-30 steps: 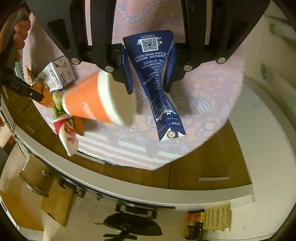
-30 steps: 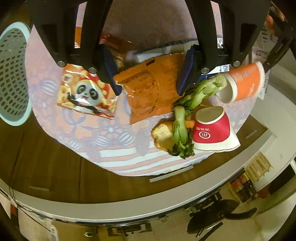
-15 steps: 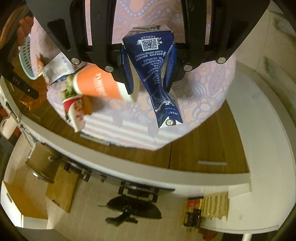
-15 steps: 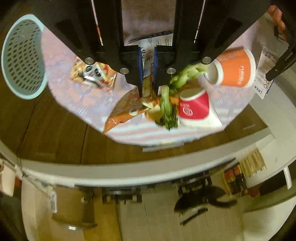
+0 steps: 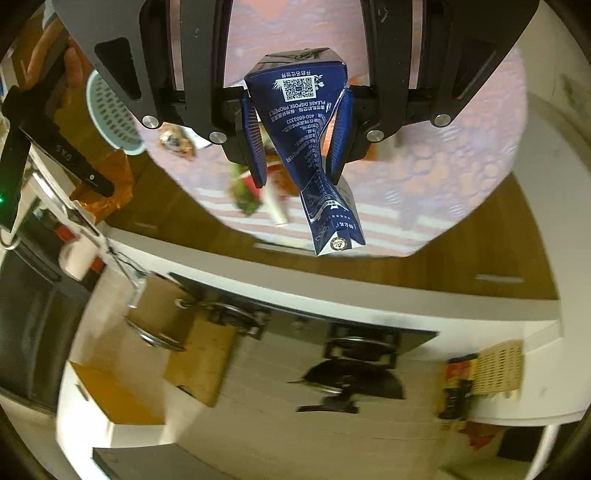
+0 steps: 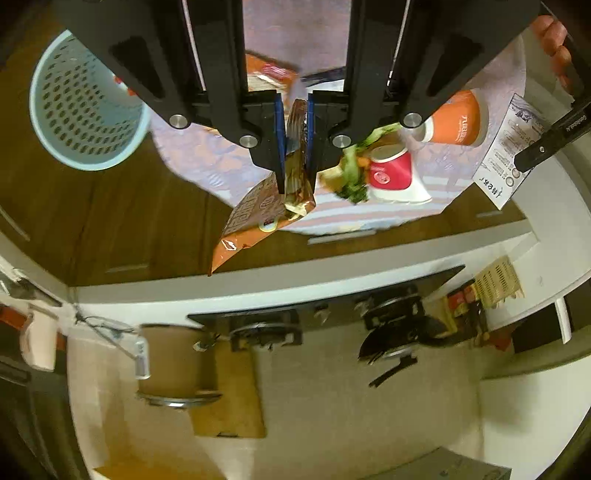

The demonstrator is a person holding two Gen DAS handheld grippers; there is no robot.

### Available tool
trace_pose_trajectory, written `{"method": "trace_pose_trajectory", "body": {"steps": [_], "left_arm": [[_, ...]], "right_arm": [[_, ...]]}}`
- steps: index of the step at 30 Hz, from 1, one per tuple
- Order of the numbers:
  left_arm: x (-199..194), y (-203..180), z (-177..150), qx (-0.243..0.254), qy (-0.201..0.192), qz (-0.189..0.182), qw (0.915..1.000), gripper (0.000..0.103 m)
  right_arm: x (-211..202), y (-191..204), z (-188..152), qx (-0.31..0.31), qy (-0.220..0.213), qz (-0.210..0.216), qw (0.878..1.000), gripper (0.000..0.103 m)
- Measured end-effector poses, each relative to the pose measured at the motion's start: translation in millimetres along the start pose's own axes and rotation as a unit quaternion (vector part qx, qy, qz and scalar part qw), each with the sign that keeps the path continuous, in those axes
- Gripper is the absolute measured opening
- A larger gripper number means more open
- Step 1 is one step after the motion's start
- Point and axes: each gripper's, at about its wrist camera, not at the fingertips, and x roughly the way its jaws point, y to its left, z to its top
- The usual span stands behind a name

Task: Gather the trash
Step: 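Carry the carton and wrapper over the blue basket and open both tools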

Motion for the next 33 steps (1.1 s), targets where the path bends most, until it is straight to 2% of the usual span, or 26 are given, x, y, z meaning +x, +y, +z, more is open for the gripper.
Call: {"method": "trace_pose_trajectory", "body": {"steps": [10, 19, 25, 33], "left_arm": [[27.1, -90.7, -0.2, 0.054, 0.015, -0.059, 0.9967, 0.032], [70.0, -178.1, -20.6, 0.101, 0.054, -0.095, 0.9888, 0.032], [97.7, -238.6, -45.6, 0.153, 0.077, -0.137, 0.9756, 0.032], [162.5, -295.3, -90.9, 0.175, 0.167, -0.206, 0.9482, 0.032]], "right_arm": [[-32.2, -67.4, 0.0, 0.021, -0.022, -0.051, 0.998, 0.007], [-36.9, -134.4, -16.2, 0.048, -0.001, -0.091, 0.995, 0.007], [-24.9, -179.0, -41.3, 0.071, 0.046, -0.108, 0.991, 0.007], [1.0, -232.6, -83.0, 0.123, 0.112, -0.113, 0.980, 0.007]]}}
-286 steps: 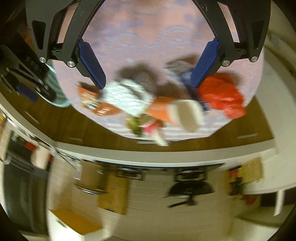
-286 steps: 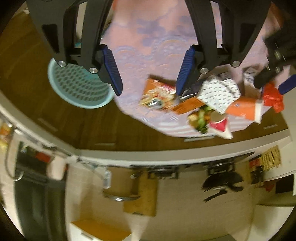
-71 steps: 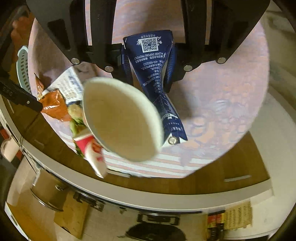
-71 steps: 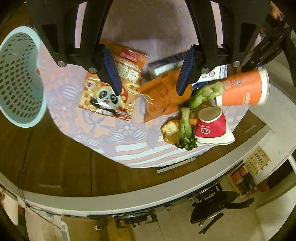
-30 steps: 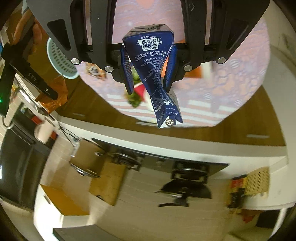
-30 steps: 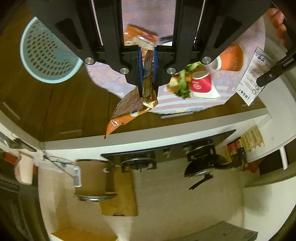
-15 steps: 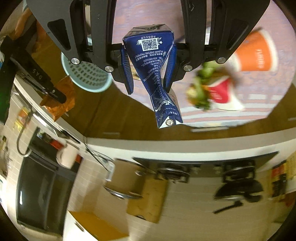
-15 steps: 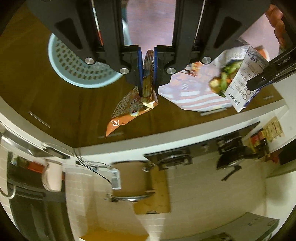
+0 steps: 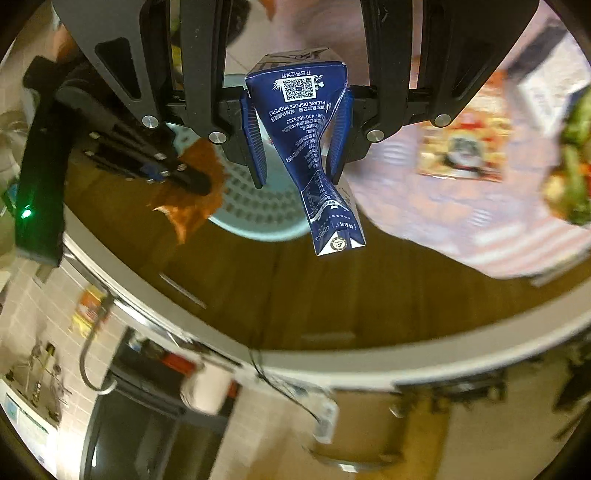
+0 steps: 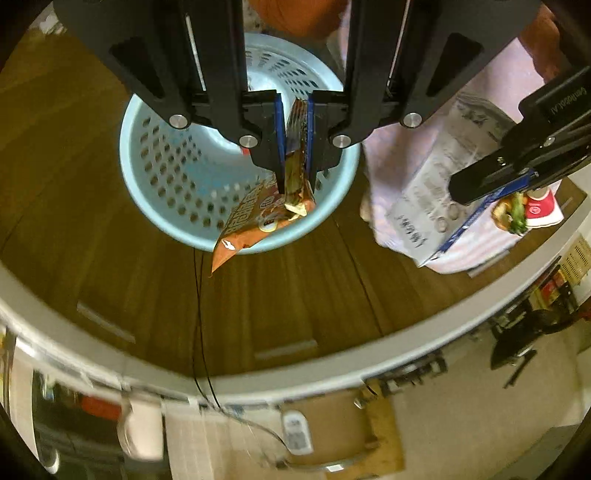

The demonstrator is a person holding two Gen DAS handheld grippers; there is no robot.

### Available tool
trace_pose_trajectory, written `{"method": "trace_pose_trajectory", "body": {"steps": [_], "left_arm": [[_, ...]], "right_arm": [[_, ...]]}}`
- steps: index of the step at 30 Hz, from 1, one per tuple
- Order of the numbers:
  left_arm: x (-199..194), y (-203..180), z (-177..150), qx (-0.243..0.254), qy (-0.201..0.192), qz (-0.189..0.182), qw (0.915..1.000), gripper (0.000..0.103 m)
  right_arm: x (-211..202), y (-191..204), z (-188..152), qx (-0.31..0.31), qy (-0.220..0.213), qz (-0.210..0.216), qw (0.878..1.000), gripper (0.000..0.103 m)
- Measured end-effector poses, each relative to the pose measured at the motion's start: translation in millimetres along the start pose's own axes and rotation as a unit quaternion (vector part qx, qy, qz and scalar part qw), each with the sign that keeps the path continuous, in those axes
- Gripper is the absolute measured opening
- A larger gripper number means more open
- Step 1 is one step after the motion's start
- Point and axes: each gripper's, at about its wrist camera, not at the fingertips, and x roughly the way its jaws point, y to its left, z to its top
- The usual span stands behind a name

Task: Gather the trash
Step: 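Carry the carton and wrapper over the blue basket and open both tools, then return to the table and grasp the orange paper cup with the left tool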

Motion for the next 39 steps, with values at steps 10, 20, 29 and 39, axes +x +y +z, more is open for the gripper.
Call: {"method": "trace_pose_trajectory", "body": {"steps": [10, 20, 29, 39], "left_arm": [[58.9, -8.6, -5.9, -0.005, 0.060, -0.043, 0.9973, 0.033], [57.0, 0.0, -7.2, -0.021, 0.054, -0.042, 0.9974, 0.066], [30.0, 8.8, -7.1, -0.036, 0.032, -0.039, 0.9981, 0.066], [-43.5, 30.9, -20.4, -0.037, -0.021, 0.010, 0.9990, 0.066]], "right_arm": [[44.3, -31.5, -17.9, 0.033, 0.066, -0.004, 0.997, 0.007], [53.8, -43.7, -20.2, 0.051, 0.089, -0.011, 0.995, 0.030], [23.0, -37.7, -13.1, 0.056, 0.056, -0.007, 0.997, 0.047], [-23.8, 33.4, 1.9, 0.009, -0.003, 0.057, 0.998, 0.055]]}}
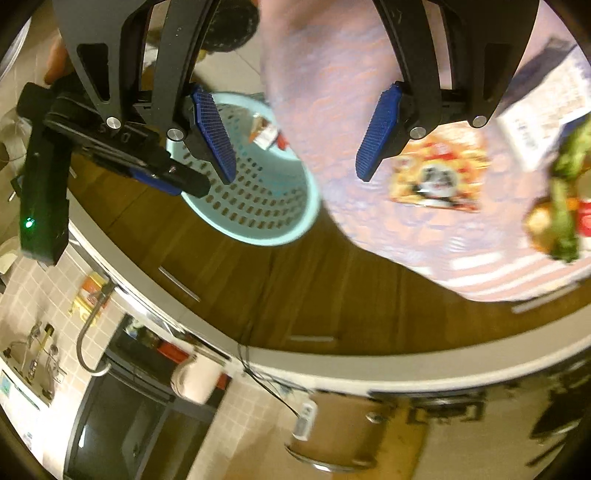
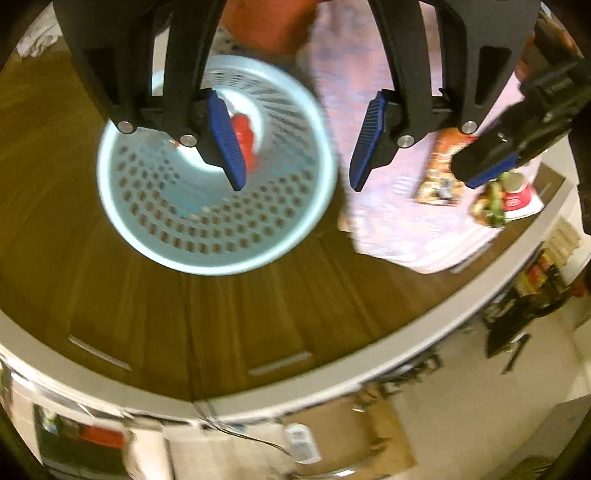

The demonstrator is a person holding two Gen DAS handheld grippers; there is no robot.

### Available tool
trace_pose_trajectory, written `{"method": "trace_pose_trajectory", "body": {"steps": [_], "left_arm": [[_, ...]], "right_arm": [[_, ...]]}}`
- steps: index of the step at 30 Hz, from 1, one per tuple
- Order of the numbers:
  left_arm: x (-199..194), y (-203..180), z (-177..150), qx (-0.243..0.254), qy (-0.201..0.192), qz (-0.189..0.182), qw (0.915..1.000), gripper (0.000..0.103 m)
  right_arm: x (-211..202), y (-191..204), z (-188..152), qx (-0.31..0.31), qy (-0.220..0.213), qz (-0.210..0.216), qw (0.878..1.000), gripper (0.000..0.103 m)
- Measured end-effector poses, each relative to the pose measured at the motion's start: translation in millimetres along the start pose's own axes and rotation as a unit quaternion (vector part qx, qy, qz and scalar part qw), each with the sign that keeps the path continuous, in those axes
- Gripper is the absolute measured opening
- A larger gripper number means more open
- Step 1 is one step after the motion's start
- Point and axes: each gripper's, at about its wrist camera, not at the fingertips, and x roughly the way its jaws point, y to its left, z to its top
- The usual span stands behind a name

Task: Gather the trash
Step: 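Return to the table and grasp the orange paper cup with the left tool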

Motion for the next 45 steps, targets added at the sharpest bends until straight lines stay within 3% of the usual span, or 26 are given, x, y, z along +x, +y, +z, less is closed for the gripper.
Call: {"method": "trace_pose_trajectory", "body": {"steps": [6, 11, 18, 23, 27, 32, 35, 40, 45], "left_arm": [[-54.1, 42.4, -10.4, -0.036, -0.034, 0.045, 0.9978, 0.066], [-103.3, 86.6, -26.3, -0.072, -0.063, 0.102, 0.9902, 0.066], [-174.2, 154.9, -57.9, -0.127, -0.100, 0.193, 0.9677, 0.066], [-203.5, 214.2, -74.9, -0.177, -0.097, 0.242, 0.9491, 0.068], [-199.1, 247.8, -82.3, -0.197, -0.069, 0.233, 0.9498, 0.068], [-183.2, 272.4, -86.2, -0.220, -0.050, 0.169, 0.9594, 0.066], [-177.6, 270.6, -85.1, -0.216, -0.052, 0.152, 0.9631, 0.062], [-171.0, 251.4, -86.6, -0.194, -0.047, 0.106, 0.9741, 0.041], [-164.6, 237.5, -85.0, -0.173, -0.042, 0.083, 0.9806, 0.044]], "right_arm": [[6.9, 68.2, -9.2, -0.046, 0.000, 0.040, 0.998, 0.057], [28.3, 117.5, -29.0, -0.078, 0.017, 0.059, 0.995, 0.058], [47.7, 159.9, -49.7, -0.116, 0.041, 0.067, 0.990, 0.058], [51.1, 174.4, -55.8, -0.136, 0.047, 0.060, 0.988, 0.058], [50.0, 175.5, -52.9, -0.135, 0.045, 0.057, 0.988, 0.058], [50.7, 173.3, -50.1, -0.133, 0.049, 0.053, 0.989, 0.058], [51.8, 173.6, -51.0, -0.136, 0.050, 0.048, 0.988, 0.058], [55.8, 168.3, -50.3, -0.128, 0.056, 0.043, 0.989, 0.058], [60.4, 162.6, -50.3, -0.120, 0.063, 0.043, 0.990, 0.058]]}}
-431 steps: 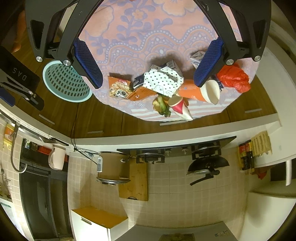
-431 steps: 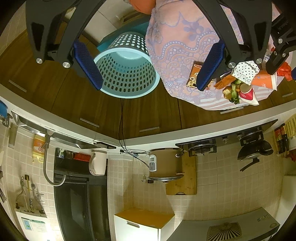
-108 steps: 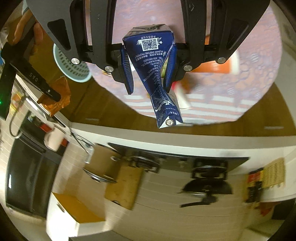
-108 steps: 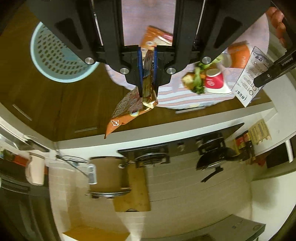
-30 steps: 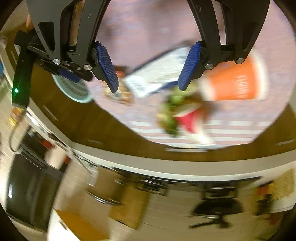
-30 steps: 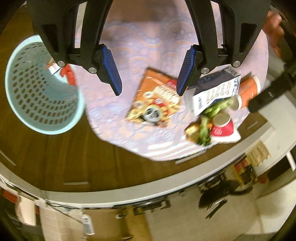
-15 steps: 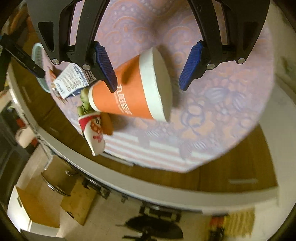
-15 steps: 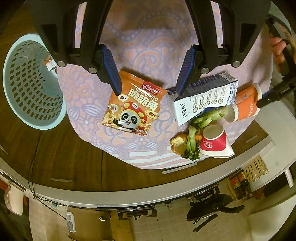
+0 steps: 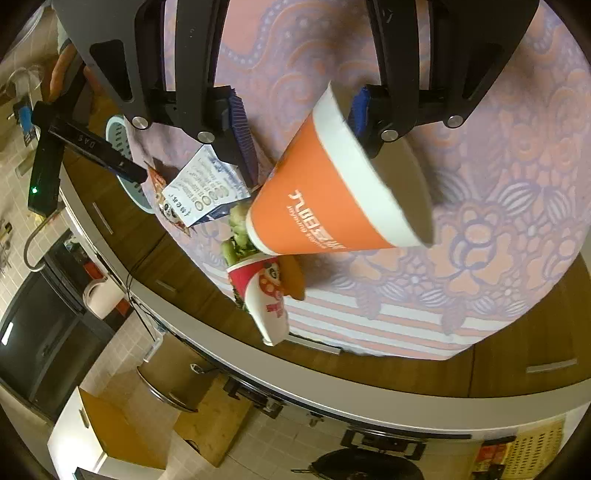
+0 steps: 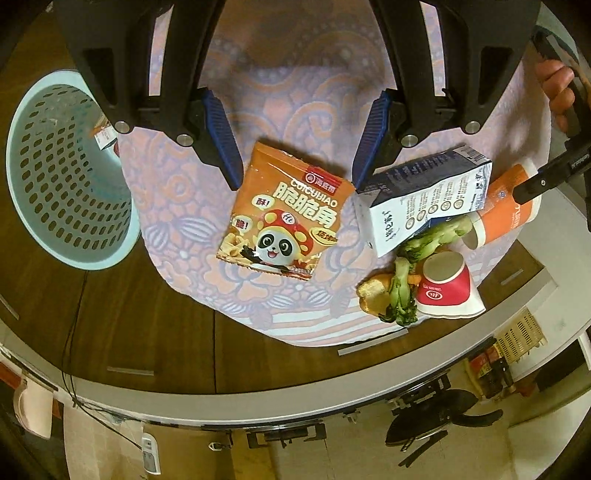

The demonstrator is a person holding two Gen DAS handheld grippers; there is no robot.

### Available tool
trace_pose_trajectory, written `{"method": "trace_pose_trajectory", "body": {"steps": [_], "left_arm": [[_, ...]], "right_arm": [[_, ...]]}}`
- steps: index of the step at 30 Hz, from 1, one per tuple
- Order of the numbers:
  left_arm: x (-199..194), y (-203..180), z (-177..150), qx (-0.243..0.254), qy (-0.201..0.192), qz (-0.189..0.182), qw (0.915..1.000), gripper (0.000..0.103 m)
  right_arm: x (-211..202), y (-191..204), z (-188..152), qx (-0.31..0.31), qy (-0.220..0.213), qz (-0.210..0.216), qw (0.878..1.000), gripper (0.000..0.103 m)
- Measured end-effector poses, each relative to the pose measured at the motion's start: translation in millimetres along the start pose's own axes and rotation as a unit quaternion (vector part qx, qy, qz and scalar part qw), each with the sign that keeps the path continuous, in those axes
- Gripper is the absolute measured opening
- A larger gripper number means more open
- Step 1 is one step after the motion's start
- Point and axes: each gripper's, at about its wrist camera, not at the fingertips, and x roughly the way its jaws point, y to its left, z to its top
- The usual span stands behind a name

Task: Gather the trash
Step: 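Return to the table and grasp the orange paper cup with the left tool, then grasp the panda-print snack bag with the right tool while the left tool holds the cup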

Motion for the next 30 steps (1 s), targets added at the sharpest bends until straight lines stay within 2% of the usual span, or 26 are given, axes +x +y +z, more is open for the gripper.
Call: {"method": "trace_pose_trajectory", "body": {"steps": [2, 3, 4, 5, 7, 8, 9, 12, 14, 16, 20, 28, 30], "left_arm": [[6.2, 0.2, 2.7, -0.008, 0.003, -0.002, 1.0000, 0.043], [9.5, 0.0, 3.2, -0.012, 0.005, -0.002, 0.9999, 0.031], [11.7, 0.0, 3.0, -0.013, 0.006, -0.003, 0.9999, 0.029], [13.1, -1.0, 2.2, -0.015, 0.006, -0.017, 0.9997, 0.023], [10.6, -7.0, -0.5, -0.008, -0.002, -0.026, 0.9996, 0.005], [7.4, -11.5, -1.8, 0.001, -0.011, -0.016, 0.9998, 0.001], [3.5, -15.1, -2.9, 0.007, -0.020, -0.013, 0.9997, 0.000], [-14.4, -19.9, -4.8, 0.008, -0.044, -0.043, 0.9981, 0.000], [-25.1, -23.0, -4.5, 0.013, -0.059, -0.042, 0.9973, 0.000], [-33.8, -24.1, -3.4, 0.015, -0.068, -0.047, 0.9965, 0.000], [-40.5, -25.7, -2.9, 0.021, -0.075, -0.050, 0.9957, 0.000], [-35.9, -27.7, -0.8, 0.028, -0.071, -0.046, 0.9960, 0.000], [-35.4, -29.7, 0.1, 0.031, -0.071, -0.050, 0.9958, 0.001]], "right_arm": [[0.0, -0.6, -1.4, 0.002, 0.002, 0.002, 1.000, 0.058], [-0.2, -0.7, -1.7, 0.001, 0.002, 0.001, 1.000, 0.058], [-0.7, -0.6, -2.2, 0.000, 0.002, -0.002, 1.000, 0.058], [-1.1, -0.6, -2.5, -0.001, 0.002, -0.003, 1.000, 0.058], [-0.8, -0.5, -3.0, -0.001, 0.006, -0.002, 1.000, 0.067], [-0.3, -0.3, -3.2, -0.001, 0.008, 0.000, 1.000, 0.071], [1.4, 0.9, -3.3, -0.001, 0.012, 0.000, 1.000, 0.072], [11.8, 4.9, -3.1, -0.002, 0.027, -0.019, 0.999, 0.074], [20.8, 5.4, -2.0, 0.007, 0.039, -0.027, 0.999, 0.080], [29.0, 6.4, 0.3, 0.013, 0.049, -0.029, 0.998, 0.081], [41.6, 8.5, 7.2, 0.016, 0.057, -0.058, 0.997, 0.081], [58.8, 8.5, 25.2, 0.029, 0.062, -0.073, 0.995, 0.081], [62.3, 9.0, 29.0, 0.028, 0.061, -0.085, 0.994, 0.076]]}}
